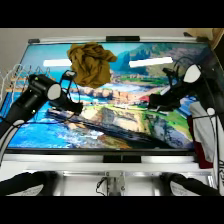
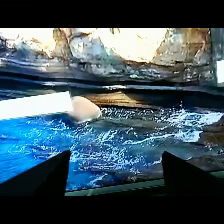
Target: Fold the shirts.
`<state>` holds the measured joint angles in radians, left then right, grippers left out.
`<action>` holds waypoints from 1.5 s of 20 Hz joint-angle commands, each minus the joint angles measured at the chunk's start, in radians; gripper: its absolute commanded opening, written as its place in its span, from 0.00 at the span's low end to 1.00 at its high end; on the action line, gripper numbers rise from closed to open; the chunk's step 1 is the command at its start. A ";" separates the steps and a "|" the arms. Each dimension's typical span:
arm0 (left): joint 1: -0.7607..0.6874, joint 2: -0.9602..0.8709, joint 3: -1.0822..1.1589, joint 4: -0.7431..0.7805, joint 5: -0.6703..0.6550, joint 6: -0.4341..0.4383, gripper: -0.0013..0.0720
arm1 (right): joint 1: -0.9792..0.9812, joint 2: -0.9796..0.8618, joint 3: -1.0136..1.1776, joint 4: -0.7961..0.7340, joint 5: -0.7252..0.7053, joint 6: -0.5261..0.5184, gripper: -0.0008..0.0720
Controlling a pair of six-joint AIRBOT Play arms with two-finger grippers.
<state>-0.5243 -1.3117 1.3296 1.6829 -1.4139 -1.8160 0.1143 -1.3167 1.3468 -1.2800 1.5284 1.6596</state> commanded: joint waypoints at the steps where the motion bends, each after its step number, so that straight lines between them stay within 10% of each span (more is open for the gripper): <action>1: 0.000 0.000 0.000 0.000 0.000 0.000 0.95 | 0.001 -0.001 0.000 0.000 0.000 0.000 0.76; 18: 0.000 -0.001 0.000 0.000 0.002 -0.010 0.95 | 0.001 -0.001 0.000 0.000 -0.046 0.001 0.76; 26: 0.006 -0.077 -0.002 -0.021 0.575 -0.054 0.95 | 0.002 -0.001 0.000 0.014 -0.201 -0.069 0.76; 27: 0.018 -0.104 0.000 0.006 0.692 -0.021 0.92 | 0.002 -0.001 -0.001 0.014 -0.214 -0.092 0.76; 28: 0.043 -0.143 0.022 0.036 0.769 -0.072 0.56 | 0.002 -0.002 -0.001 0.014 -0.230 -0.119 0.76; 29: 0.079 -0.195 0.065 0.039 0.794 -0.137 0.44 | 0.002 -0.005 -0.001 0.008 -0.254 -0.138 0.76; 30: 0.127 -0.267 0.132 0.037 0.779 -0.208 0.50 | 0.002 -0.008 -0.001 -0.005 -0.280 -0.137 0.76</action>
<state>-0.4690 -1.4631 1.3777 1.6947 -0.8028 -1.9102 0.1150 -1.3201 1.3464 -1.2690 1.3212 1.5715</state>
